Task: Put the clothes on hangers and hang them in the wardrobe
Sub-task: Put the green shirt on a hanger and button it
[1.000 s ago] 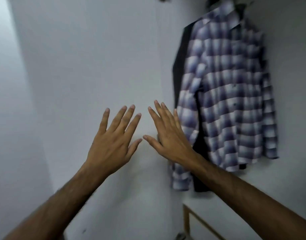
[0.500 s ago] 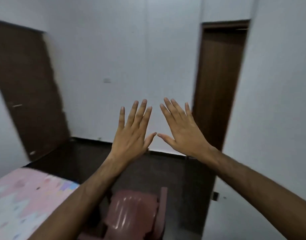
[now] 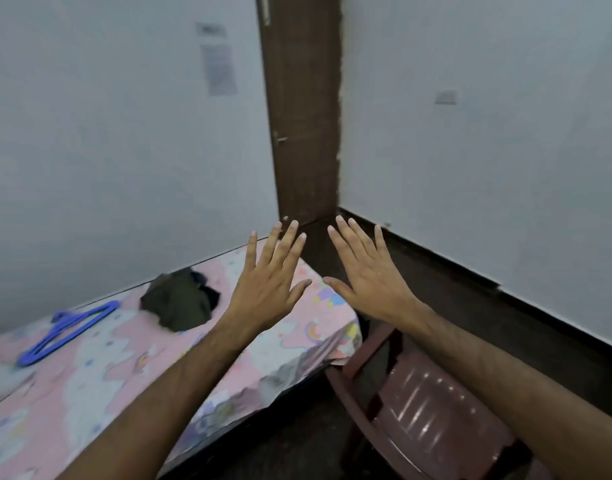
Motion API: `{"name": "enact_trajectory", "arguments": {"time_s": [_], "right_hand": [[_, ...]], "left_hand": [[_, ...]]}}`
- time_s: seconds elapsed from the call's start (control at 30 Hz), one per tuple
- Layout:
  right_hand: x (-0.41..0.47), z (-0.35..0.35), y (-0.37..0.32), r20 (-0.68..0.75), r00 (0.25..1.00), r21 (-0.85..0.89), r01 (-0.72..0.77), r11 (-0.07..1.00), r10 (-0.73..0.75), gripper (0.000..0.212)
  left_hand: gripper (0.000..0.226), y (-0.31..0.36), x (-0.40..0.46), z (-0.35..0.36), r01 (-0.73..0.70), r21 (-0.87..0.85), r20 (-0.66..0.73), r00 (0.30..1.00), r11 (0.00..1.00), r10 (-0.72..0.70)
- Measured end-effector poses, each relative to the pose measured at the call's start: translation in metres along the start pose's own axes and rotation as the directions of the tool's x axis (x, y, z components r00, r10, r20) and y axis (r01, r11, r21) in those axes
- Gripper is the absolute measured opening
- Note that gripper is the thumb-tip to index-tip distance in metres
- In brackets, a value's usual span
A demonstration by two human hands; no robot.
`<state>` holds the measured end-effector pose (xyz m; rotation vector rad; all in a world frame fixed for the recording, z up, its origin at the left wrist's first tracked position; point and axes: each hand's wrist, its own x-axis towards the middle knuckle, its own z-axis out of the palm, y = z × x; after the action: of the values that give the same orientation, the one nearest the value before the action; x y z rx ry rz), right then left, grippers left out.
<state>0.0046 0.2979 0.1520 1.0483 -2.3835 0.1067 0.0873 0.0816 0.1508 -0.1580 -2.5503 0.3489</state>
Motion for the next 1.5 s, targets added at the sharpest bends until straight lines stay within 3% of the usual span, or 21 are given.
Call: {"name": "enact_trajectory", "arguments": {"time_s": [0.33,0.47,0.57,0.9,1.17,1.5], "right_hand": [[0.152,0.131,-0.117,0.154,0.961,0.24,0.189,0.952,-0.229,0.079],[0.197,0.185,-0.156,0.212,0.945,0.276,0.189,0.943,-0.251,0.078],[0.23,0.227,-0.185,0.254,0.934,0.293,0.172,0.941,-0.25,0.073],[0.334,0.33,-0.264,0.46,0.885,0.357,-0.106,0.928,-0.076,0.069],[0.402,0.419,-0.27,0.526,0.85,0.386,-0.198,0.901,-0.039,0.066],[0.453,0.521,-0.254,0.621,0.783,0.555,-0.409,0.724,-0.033,0.065]], "left_hand": [[0.074,-0.171,-0.066,0.079,0.274,0.075,0.254,0.925,0.959,-0.284],[0.071,-0.232,-0.077,0.12,0.322,0.087,0.288,0.898,0.943,-0.333],[0.083,-0.288,-0.087,0.156,0.327,0.084,0.324,0.885,0.941,-0.336],[0.08,-0.467,-0.092,0.266,0.328,-0.049,0.462,0.845,0.943,-0.27],[0.077,-0.535,-0.053,0.365,0.314,-0.108,0.543,0.813,0.943,-0.208],[0.069,-0.595,0.002,0.452,0.318,-0.097,0.69,0.704,0.943,-0.166]]}}
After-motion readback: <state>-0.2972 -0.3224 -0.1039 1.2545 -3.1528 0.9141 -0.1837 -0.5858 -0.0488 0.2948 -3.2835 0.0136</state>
